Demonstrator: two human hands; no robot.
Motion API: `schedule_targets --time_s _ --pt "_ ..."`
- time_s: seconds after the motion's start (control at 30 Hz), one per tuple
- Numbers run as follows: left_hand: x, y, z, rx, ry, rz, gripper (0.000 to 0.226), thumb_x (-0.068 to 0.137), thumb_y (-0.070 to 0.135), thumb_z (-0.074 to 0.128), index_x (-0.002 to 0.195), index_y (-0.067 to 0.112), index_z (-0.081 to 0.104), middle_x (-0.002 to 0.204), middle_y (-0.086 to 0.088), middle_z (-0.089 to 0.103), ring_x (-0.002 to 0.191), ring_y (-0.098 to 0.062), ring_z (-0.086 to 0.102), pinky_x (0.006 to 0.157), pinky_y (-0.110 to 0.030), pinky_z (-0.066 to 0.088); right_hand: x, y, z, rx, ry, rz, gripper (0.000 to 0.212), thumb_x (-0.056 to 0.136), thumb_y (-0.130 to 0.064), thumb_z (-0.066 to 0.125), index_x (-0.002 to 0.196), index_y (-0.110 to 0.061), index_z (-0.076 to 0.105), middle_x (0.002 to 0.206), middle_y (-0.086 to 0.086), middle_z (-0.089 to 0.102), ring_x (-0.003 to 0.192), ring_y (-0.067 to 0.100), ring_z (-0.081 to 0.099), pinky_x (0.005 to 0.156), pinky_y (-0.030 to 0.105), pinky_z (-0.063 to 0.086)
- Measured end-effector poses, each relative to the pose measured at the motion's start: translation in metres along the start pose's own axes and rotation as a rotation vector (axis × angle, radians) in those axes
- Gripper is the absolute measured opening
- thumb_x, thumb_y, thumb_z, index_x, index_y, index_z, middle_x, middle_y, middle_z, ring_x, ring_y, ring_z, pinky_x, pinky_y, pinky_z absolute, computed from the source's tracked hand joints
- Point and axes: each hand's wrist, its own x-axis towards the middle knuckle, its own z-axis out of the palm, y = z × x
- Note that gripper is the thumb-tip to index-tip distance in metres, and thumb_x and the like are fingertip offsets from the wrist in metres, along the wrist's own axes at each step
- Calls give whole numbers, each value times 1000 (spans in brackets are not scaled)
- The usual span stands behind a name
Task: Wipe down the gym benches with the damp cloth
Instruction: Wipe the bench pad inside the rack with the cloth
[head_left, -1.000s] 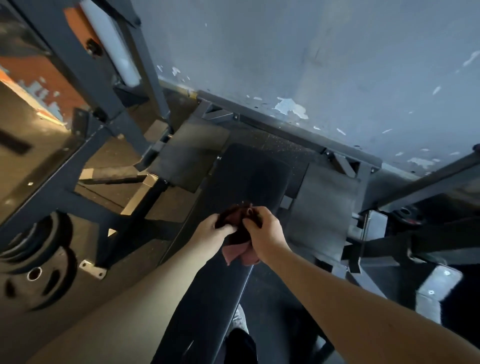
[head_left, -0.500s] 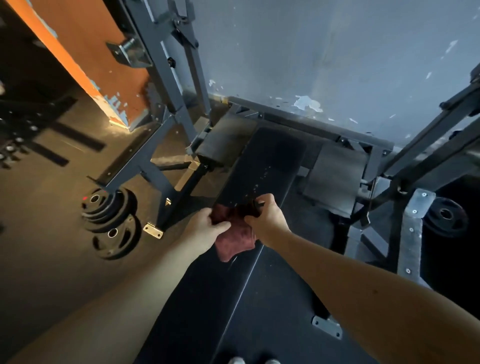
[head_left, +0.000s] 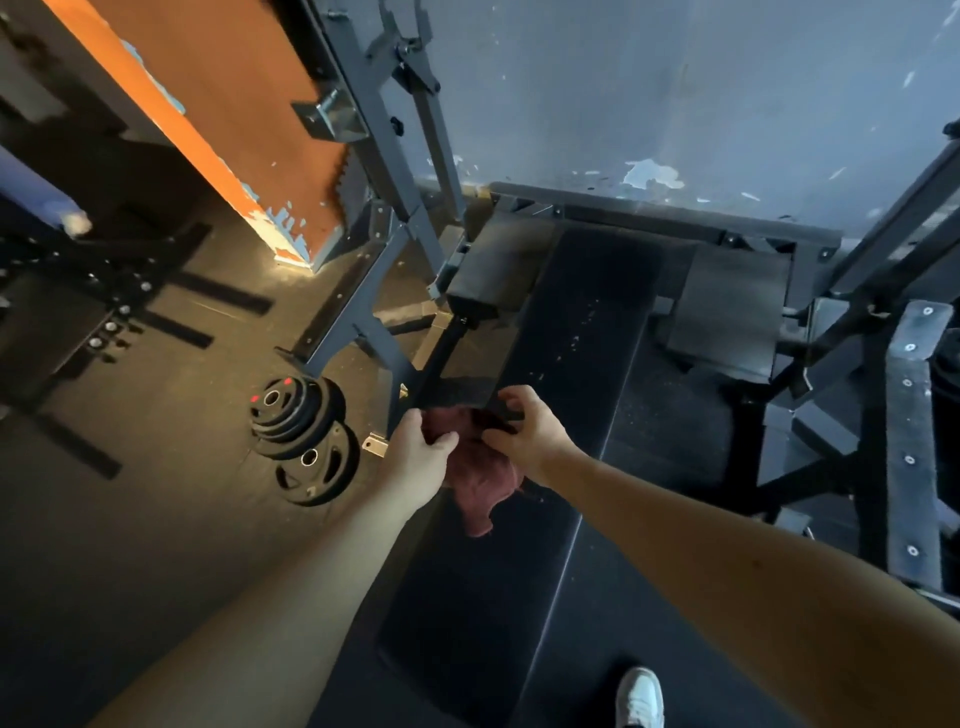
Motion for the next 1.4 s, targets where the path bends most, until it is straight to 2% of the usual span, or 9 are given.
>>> schedule_targets --time_s 0.17,0.37,0.47,0.6,0.73,0.87,1.03,1.13,1.4 --pt "32 -40 -84 40 -34 72 18 96 25 65 111 21 57 108 0 65 100 -18 62 86 -34 47 19 -33 103 -13 71 38 20 88 -21 76 105 -21 65 107 1 65 101 20 64 78 27 53" --pt "99 -77 -201 68 -226 188 28 91 34 67 111 29 49 115 4 60 106 -21 60 98 -44 50 25 -104 230 253 196 146 21 101 -21 61 119 -18 73 95 5 75 81 18 71 60 24 54" --pt "116 -75 -247 34 -321 224 33 93 33 68 118 16 54 113 0 62 96 -20 64 82 -40 59 33 -133 275 424 273 147 21 99 -22 64 115 -13 74 79 7 74 65 21 67 65 37 56" --pt "128 -59 -283 -162 -503 186 9 103 19 56 101 15 63 110 -15 66 95 -29 70 70 -44 64 54 -162 306 671 391 155 17 97 -30 69 110 -19 74 103 9 78 98 28 72 89 45 58" --pt "145 -48 -284 -43 -576 285 39 103 -1 40 106 23 70 110 -4 67 86 -21 73 70 -35 63 72 -169 308 913 429 130 43 88 -40 77 121 -12 70 115 12 76 109 30 72 97 45 57" --pt "164 -32 -265 52 -581 345 42 99 -11 43 120 14 69 108 -5 69 69 -12 74 61 -27 61 85 -159 294 997 584 130 24 98 -22 66 120 -12 70 115 14 75 111 34 71 102 51 55" --pt "204 -12 -227 316 -408 477 24 95 17 66 117 27 66 120 3 69 101 -18 67 88 -37 58 96 -149 250 1164 744 233 36 94 -34 67 118 -8 72 108 15 77 101 37 74 99 58 54" --pt "235 13 -192 376 -524 332 58 86 31 74 140 20 56 137 0 60 126 -25 56 110 -40 43 113 -136 214 1266 785 260 40 91 -35 70 120 -8 72 110 14 77 102 36 74 102 59 52" --pt "340 72 -81 322 -799 195 52 61 40 83 111 24 76 102 4 78 101 -20 73 102 -45 52 191 -94 111 1267 748 273 26 103 -24 59 120 -7 69 109 18 77 105 37 73 102 56 53"
